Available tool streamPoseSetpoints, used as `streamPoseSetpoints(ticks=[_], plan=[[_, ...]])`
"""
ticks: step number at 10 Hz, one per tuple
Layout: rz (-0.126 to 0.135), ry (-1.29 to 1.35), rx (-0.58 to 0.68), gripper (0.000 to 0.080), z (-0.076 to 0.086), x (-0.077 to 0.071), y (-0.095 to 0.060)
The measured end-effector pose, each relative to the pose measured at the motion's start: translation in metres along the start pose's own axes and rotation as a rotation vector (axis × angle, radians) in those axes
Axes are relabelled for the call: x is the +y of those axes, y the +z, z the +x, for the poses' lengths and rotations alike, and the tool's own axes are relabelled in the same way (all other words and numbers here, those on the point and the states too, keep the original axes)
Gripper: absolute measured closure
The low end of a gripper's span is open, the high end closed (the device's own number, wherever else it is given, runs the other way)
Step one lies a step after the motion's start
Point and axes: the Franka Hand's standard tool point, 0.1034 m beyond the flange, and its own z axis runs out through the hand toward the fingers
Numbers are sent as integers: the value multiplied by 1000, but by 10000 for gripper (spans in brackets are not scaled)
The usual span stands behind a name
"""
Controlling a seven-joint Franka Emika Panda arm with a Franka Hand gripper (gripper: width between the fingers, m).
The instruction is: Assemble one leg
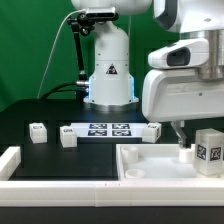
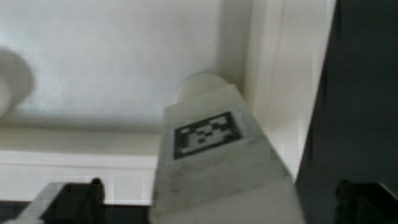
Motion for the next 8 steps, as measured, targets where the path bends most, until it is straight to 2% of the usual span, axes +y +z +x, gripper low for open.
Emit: streamPoseSetpoints(ticks=[2,3,4,5,6,7,8], plan=[[3,-35,0,150,0,-1,0],[3,-35,0,258,0,-1,0],[3,-35,0,258,0,-1,0],[3,-22,0,435,0,-1,0],[3,-10,0,435,0,-1,0],[6,46,0,509,0,-2,0],[8,118,0,509,0,-2,0]])
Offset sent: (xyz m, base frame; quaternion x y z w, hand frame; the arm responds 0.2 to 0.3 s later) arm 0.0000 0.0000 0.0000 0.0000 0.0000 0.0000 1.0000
